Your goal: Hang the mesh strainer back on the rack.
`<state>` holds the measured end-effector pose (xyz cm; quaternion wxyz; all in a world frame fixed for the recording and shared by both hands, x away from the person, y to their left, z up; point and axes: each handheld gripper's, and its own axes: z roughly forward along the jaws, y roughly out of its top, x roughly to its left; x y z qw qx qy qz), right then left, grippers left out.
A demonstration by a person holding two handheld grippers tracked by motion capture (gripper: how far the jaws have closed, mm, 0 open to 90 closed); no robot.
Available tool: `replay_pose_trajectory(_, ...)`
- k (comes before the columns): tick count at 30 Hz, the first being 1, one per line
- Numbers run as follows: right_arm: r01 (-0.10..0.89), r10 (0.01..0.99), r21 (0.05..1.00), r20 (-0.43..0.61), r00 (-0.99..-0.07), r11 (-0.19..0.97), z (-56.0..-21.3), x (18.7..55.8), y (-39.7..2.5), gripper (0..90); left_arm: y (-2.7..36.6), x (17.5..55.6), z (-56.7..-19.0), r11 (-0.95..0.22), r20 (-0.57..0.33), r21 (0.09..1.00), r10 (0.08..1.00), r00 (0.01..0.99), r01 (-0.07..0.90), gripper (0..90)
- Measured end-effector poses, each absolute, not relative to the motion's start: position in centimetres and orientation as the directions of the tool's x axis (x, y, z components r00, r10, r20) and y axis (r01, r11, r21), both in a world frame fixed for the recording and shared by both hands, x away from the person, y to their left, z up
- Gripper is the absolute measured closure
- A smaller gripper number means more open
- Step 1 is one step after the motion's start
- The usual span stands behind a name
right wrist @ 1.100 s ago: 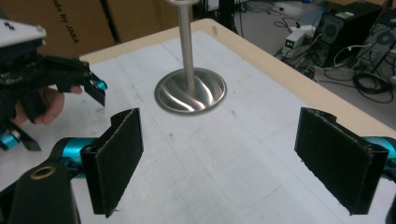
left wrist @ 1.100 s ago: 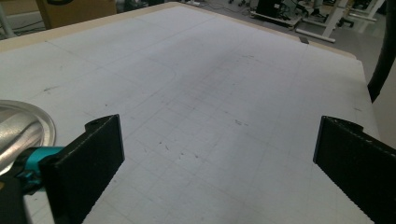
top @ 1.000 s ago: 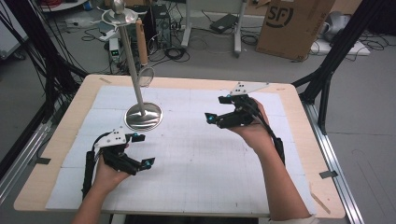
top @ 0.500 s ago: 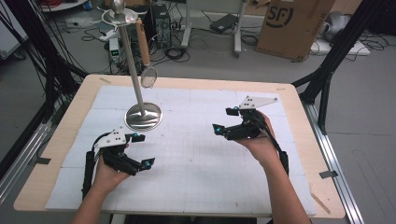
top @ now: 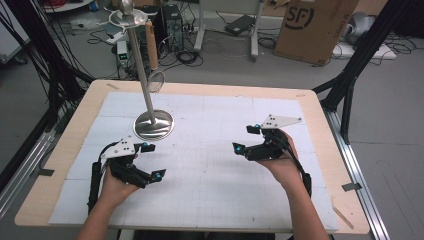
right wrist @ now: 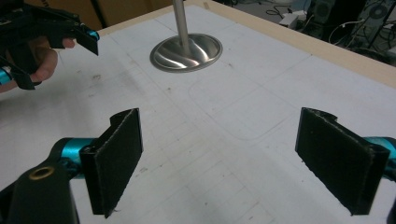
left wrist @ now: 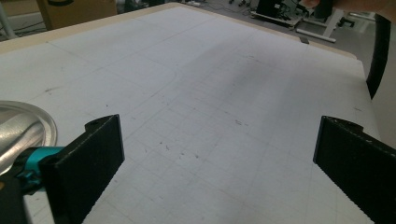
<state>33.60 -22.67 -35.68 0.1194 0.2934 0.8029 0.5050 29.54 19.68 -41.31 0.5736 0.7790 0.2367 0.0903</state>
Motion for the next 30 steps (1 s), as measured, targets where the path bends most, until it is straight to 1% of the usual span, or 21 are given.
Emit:
replay_pose_trajectory(22,0.377,0.616,0.877,0.125,-0.778,0.298,-39.2,31.3,-24.5,14.4,19.6,29.6,-41.4,-0.23,-0.132,0.936,0.477,0.869,0.268,2.4)
replay_pose_trajectory(25,0.389,0.622,0.873,0.133,-0.771,0.294,-39.5,31.0,-24.7,14.4,19.6,29.6,-41.4,-0.229,-0.131,0.936,0.478,0.869,0.268,2.4)
replay_pose_trajectory(30,0.382,0.625,0.876,0.125,-0.77,0.295,-39.5,30.8,-24.7,14.4,19.6,29.6,-41.4,-0.227,-0.133,0.936,0.476,0.869,0.268,2.4)
